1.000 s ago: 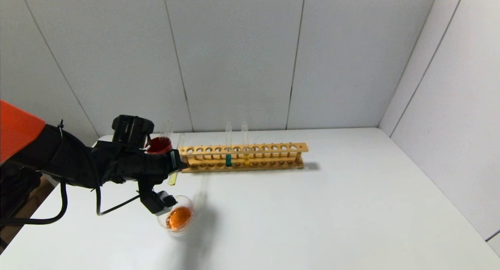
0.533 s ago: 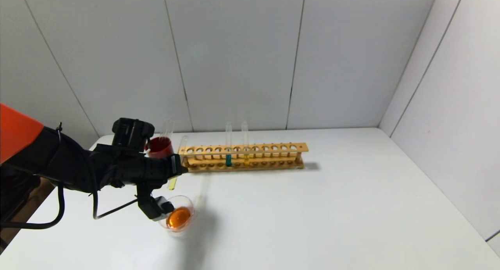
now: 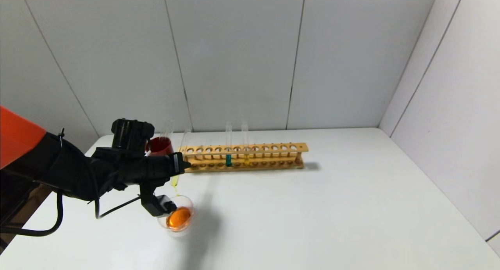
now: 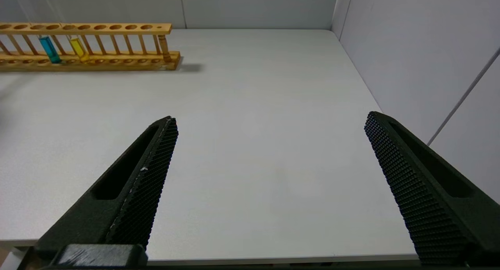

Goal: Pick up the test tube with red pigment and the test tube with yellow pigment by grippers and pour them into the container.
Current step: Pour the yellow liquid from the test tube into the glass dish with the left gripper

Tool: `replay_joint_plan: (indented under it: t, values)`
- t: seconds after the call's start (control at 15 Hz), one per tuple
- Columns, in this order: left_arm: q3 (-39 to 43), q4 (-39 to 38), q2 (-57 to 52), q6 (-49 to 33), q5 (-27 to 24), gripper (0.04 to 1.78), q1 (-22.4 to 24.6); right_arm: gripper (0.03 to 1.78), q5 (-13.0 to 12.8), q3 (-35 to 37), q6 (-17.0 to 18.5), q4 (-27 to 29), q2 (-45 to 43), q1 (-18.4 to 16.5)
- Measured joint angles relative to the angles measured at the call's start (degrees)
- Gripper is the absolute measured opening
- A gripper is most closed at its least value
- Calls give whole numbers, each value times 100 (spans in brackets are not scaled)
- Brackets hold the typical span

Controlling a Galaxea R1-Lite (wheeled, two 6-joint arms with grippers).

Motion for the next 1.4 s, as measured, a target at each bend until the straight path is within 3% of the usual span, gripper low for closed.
replay_joint_plan:
  t: [0.2, 1.07, 1.2, 1.4]
  values:
    - [212, -377, -38, 2, 115, 34, -28, 175, 0, 0, 0, 0, 0, 0]
    - [452, -391, -328, -135, 156, 34, -135, 175, 0, 0, 0, 0, 0, -2]
    - [450, -385, -424, -712, 168, 34, -155, 175, -2, 0, 0, 2, 0, 0]
    - [507, -394, -460, -2369, 176, 34, -223, 175, 2, 0, 0, 0, 0, 0]
